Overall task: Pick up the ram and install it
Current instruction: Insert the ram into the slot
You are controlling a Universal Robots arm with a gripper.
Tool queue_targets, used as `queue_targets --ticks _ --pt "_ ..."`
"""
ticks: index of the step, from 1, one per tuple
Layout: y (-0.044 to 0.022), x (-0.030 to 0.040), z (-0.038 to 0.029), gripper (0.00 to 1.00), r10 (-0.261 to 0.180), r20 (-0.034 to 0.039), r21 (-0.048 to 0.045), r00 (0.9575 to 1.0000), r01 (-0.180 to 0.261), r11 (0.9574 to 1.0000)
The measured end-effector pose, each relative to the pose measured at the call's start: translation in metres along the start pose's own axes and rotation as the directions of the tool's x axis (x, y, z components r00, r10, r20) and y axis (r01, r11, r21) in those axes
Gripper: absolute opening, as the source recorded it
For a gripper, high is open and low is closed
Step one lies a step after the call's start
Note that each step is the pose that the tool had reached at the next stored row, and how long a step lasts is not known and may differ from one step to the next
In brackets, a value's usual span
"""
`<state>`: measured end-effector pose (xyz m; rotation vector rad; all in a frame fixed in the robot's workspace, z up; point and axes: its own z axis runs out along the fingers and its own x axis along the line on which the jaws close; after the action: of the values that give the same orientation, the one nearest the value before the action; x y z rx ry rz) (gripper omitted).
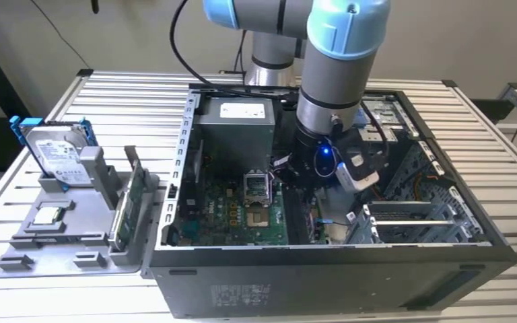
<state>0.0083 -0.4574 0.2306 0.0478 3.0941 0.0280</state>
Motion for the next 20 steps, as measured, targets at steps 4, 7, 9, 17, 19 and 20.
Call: queue_targets --ticks 4,7,9,17,19,20 --pt "0.0 0.0003 0.0 0.14 0.0 0.0002 0.0043 1.0 0.0 1.0" --pt "0.0 0.0005 0.0 0.14 -0.001 0.0011 0.0193 1.0 0.001 0.9998" --pt "0.0002 0.0007 0.0001 0.14 -0.002 0.0015 0.0253 1.0 0.001 0.9997" --pt "0.0069 0.0011 0.005 0.14 -0.002 0.0021 0.0297 1.0 0.002 0.9996" --pt "0.0074 0.0011 0.0056 0.14 -0.002 0.0021 0.0301 1.0 0.002 0.9995" --pt "0.0074 0.0012 0.0061 0.14 -0.002 0.0021 0.0301 1.0 0.002 0.9995"
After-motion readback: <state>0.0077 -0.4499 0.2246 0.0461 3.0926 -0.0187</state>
